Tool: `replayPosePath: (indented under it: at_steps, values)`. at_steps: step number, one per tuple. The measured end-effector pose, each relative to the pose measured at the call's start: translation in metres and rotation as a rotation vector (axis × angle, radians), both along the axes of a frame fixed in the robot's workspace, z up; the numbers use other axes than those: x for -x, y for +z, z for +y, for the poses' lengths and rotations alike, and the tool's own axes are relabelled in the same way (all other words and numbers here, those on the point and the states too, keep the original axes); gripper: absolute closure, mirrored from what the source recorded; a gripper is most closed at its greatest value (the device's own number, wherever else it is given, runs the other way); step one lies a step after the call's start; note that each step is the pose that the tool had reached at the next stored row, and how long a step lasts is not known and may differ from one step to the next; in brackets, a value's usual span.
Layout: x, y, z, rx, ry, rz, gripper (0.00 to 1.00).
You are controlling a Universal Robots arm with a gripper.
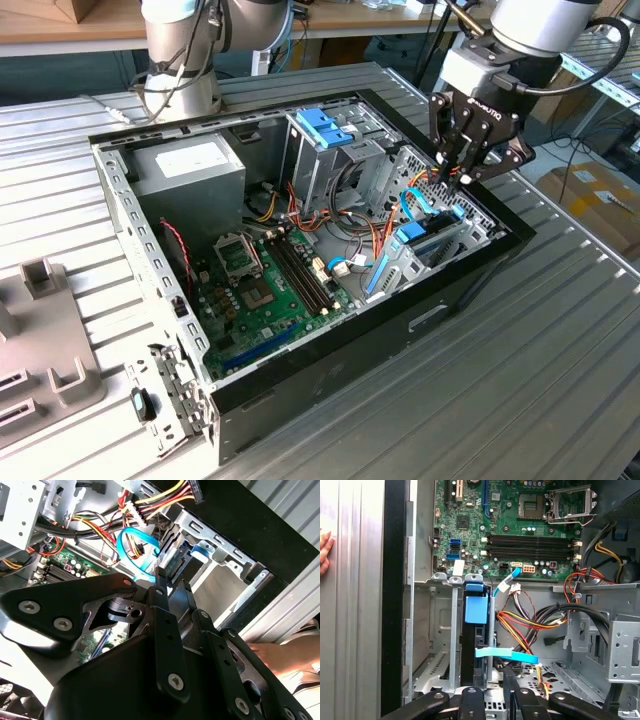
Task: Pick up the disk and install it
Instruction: 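Insert the second disk wire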
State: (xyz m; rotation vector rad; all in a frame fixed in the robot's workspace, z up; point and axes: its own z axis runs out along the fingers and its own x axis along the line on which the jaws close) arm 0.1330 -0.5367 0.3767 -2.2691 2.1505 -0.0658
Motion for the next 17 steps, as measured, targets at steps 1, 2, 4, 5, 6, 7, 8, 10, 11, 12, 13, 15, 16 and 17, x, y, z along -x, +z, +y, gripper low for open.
replayPosePath:
  at_steps: [1, 2, 4, 5, 6, 7, 8, 10, 11, 12, 13, 15, 16, 17]
  values:
    - [0.0, 0.0, 0.0005, 0.0, 0.0, 0.0, 0.7]
    - [-0.0001, -0.0001, 0.0013, -0.0001, 0.0, 0.0, 0.7]
    - [-0.0002, 0.0, 0.0023, 0.0, 0.0, 0.0, 0.7]
    - [-0.0003, 0.0, 0.0029, -0.0001, 0.0, 0.0, 0.7]
    - [-0.0004, 0.0, 0.0033, 0.0, 0.0, 0.0, 0.7]
    - [-0.0004, 0.0, 0.0036, 0.0, 0.0, 0.0, 0.7]
    - [-0.0005, 0.0, 0.0041, 0.0, 0.0, 0.0, 0.7]
    - [-0.0007, 0.0, 0.0052, 0.0, 0.0, 0.0, 0.7]
    - [-0.0007, 0.0, 0.0052, -0.0001, 0.0, 0.0, 0.7]
    - [-0.0007, -0.0001, 0.0052, -0.0001, 0.0, 0.0, 0.7]
    - [-0.0007, 0.0, 0.0053, 0.0, 0.0, 0.0, 0.7]
    - [-0.0007, 0.0, 0.0053, -0.0001, 0.0, 0.0, 0.7]
    - [-0.0007, 0.0, 0.0053, 0.0, 0.0, 0.0, 0.7]
    - [-0.0007, 0.0, 0.0055, -0.0001, 0.0, 0.0, 0.7]
